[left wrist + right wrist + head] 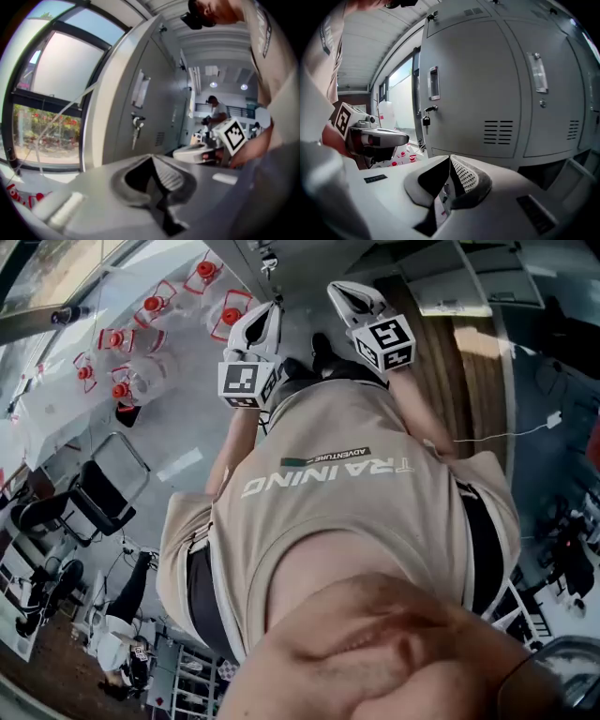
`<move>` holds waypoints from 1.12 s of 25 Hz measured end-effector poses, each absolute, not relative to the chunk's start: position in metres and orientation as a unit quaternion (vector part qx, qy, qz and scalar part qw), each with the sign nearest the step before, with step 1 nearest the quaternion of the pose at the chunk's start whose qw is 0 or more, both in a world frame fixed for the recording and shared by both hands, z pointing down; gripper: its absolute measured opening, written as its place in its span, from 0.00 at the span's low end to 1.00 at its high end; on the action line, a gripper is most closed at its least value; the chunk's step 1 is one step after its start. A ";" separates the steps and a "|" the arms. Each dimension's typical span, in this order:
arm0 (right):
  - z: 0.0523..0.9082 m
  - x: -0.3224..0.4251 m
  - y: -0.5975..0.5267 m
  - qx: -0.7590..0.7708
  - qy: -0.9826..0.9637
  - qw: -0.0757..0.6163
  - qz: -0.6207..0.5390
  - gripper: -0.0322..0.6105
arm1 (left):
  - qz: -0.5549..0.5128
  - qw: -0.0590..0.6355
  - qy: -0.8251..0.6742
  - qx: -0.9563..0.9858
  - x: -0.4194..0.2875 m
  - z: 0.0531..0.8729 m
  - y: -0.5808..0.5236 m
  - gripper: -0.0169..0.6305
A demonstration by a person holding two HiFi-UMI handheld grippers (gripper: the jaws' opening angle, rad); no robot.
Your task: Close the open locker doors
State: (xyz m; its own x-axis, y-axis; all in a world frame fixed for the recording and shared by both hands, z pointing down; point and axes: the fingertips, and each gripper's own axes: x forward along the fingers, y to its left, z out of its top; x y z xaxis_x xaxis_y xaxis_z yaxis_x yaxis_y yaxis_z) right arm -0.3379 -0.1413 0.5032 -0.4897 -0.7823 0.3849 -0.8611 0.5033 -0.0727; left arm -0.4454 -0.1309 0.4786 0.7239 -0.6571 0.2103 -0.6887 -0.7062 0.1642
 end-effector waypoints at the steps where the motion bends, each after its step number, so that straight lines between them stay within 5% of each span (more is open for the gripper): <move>1: 0.505 -0.329 -0.132 0.492 -0.847 0.154 0.130 0.07 | 0.073 0.110 -0.352 0.927 -0.436 0.483 -0.129 0.03; 21: 0.513 -0.115 0.016 0.622 -0.761 0.110 0.149 0.07 | 0.118 0.032 -0.186 0.975 -0.195 0.475 -0.024 0.03; 28: 0.529 -0.017 0.066 0.632 -0.749 0.120 0.158 0.07 | 0.123 0.059 -0.173 0.976 -0.098 0.481 0.017 0.03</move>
